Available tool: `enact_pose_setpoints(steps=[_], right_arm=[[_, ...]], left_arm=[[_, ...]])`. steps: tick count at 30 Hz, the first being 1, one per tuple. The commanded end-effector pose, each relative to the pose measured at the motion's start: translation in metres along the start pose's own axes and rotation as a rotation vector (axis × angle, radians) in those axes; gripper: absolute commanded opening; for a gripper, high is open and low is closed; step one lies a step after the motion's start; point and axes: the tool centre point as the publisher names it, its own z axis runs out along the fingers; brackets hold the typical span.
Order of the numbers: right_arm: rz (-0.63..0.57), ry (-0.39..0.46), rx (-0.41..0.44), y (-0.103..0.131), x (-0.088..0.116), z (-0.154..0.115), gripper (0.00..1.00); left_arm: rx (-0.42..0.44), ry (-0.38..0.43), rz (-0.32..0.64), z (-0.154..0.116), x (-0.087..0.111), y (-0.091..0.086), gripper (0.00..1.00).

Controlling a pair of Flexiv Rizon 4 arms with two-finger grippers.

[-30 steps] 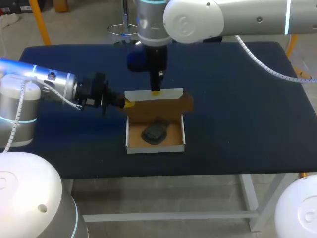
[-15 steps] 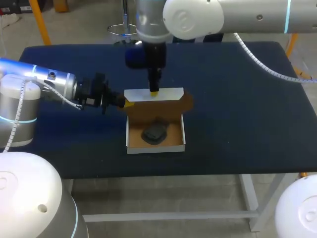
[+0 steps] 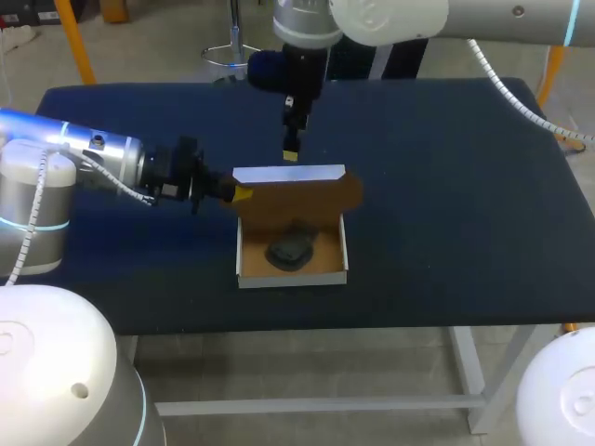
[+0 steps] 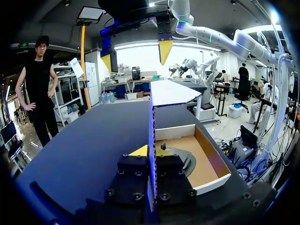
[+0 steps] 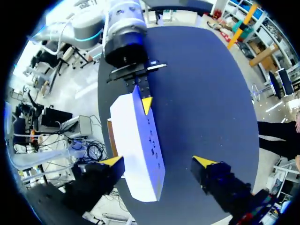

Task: Assemble the packaging by folding the flat box into shape, placing the metal phone stand inside, and closing the box properly

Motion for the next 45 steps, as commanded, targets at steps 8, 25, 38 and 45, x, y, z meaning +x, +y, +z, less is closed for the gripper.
enact_pose_setpoints(steps=[8,25,38,45], right_arm=[[0.058,-0.066,-0.01,-0.01,-0.005,-0.011,1.0],[0.207,-0.051,0.015,-0.012,-0.017,-0.008,1.0],[0.528,0.063,-0.025,-0.028,-0.021,-0.007,1.0],[0.676,0.091,-0.006,-0.038,-0.015,-0.003,1.0]], left_arm=[[0.0,0.003,0.0,0.001,0.001,0.002,0.0],[-0.026,-0.038,0.064,0.006,0.005,-0.001,0.0],[-0.042,-0.151,0.195,0.006,0.015,0.005,0.0],[-0.048,-0.193,0.253,0.007,0.02,0.008,0.0]])
